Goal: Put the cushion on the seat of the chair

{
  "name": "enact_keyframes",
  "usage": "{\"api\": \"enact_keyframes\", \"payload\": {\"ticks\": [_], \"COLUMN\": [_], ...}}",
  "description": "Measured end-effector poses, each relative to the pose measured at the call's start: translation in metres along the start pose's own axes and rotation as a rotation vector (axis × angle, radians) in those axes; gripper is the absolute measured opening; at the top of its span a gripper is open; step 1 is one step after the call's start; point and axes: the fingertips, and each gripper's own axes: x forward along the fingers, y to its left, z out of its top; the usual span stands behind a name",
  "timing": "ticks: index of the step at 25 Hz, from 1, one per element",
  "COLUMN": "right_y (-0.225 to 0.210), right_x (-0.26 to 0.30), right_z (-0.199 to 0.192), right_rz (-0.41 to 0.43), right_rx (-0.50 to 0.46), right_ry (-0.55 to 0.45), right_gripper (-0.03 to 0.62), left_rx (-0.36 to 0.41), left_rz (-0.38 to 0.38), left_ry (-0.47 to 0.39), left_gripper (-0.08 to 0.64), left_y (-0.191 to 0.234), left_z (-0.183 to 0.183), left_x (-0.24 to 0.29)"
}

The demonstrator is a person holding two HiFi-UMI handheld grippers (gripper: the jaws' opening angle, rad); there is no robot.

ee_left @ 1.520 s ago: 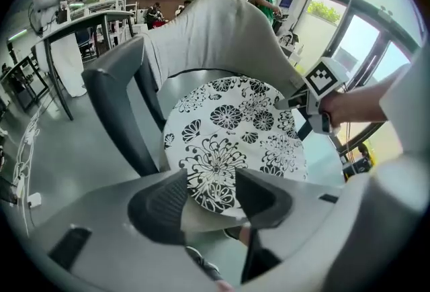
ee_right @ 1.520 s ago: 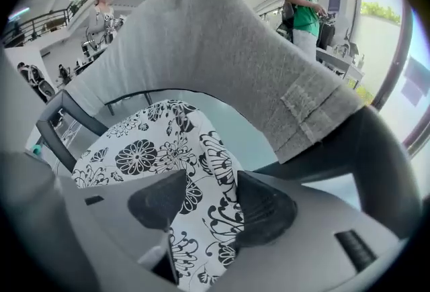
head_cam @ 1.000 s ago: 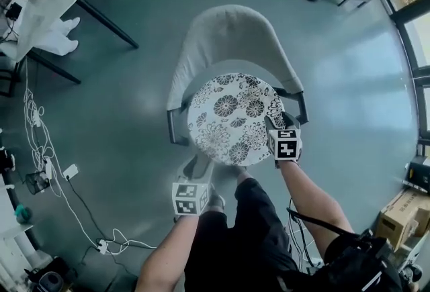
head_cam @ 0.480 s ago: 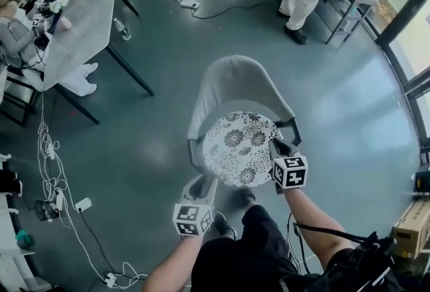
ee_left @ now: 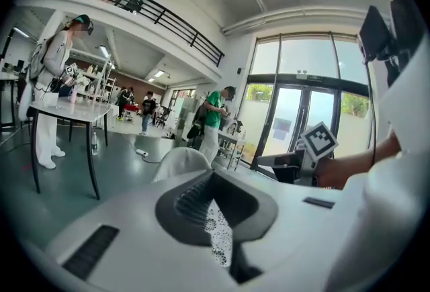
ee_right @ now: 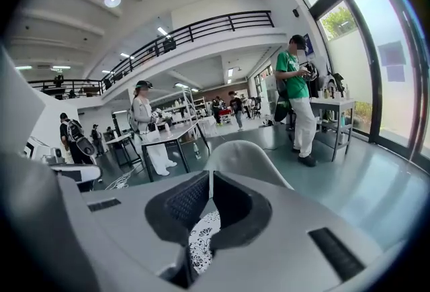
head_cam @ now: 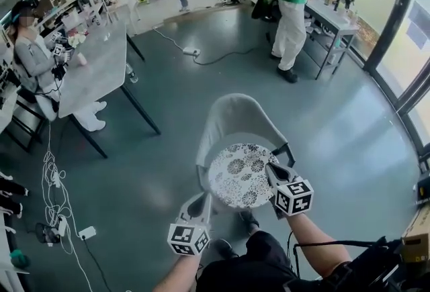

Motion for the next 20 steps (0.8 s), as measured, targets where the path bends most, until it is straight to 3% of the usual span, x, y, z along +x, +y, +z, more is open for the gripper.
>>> {"api": "enact_keyframes", "payload": {"ticks": [12,20], "right_y": [0.047,0.051], "right_x": [-0.075,-0.112], "right_z": [0.052,0.096], "right_rz": [0.008,0.056], "right_rx": [-0.018,-0.047], "right_ry": [-0.159,-0.238], "right_gripper": [0.021,0.020], "left_rx": [0.088,0.118], "left_rz": [-0.138,-0.131], "left_ry": [-0.182,-0.274], "left_gripper": [0.008,0.008], "left_y": [-0.027,-0.052], "left_z": [0.069,0.114], "left_x": [-0.062,-0.080]}}
